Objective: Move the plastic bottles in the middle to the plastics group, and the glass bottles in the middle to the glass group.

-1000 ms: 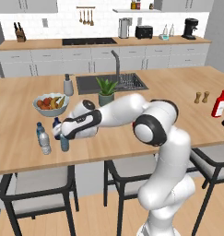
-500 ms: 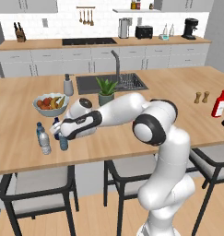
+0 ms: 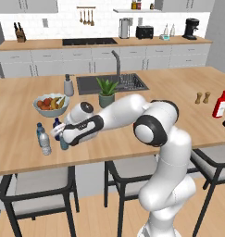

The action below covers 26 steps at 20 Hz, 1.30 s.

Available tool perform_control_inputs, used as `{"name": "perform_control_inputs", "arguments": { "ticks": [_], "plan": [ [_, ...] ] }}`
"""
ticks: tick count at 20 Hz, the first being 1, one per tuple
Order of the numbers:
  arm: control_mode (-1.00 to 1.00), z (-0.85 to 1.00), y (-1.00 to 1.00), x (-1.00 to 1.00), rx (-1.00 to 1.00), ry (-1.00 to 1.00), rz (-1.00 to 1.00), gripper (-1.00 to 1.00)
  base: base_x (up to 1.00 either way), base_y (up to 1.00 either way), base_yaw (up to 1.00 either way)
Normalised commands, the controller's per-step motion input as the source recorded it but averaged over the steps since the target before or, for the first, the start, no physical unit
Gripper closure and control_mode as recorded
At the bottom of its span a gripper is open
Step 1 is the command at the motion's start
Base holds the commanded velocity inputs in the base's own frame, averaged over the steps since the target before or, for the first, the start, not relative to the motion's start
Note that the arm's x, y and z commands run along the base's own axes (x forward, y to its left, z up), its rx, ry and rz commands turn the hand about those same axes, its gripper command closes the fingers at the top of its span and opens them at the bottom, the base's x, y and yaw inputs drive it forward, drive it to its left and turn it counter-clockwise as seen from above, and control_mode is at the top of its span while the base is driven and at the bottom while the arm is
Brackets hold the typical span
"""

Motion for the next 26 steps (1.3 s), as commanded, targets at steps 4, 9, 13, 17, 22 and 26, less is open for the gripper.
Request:
{"name": "perform_control_inputs", "arguments": {
  "ticks": [4,9,13,17,22,26],
  "plan": [
    [-1.00,0.00,0.00,-0.03,0.00,0.00,0.00,1.00,0.00,0.00,0.00],
    [-1.00,0.00,0.00,0.00,0.00,0.00,0.00,-1.00,0.00,0.00,0.00],
    [-1.00,0.00,0.00,0.00,0.00,0.00,0.00,-1.00,0.00,0.00,0.00],
    [-1.00,0.00,0.00,0.00,0.00,0.00,0.00,-1.00,0.00,0.00,0.00],
    [-1.00,0.01,-0.08,-0.09,0.00,0.00,0.00,-1.00,0.00,0.00,0.00],
    [-1.00,0.28,-0.53,-0.39,0.00,-0.02,0.00,-1.00,0.00,0.00,0.00]
  ]
}}
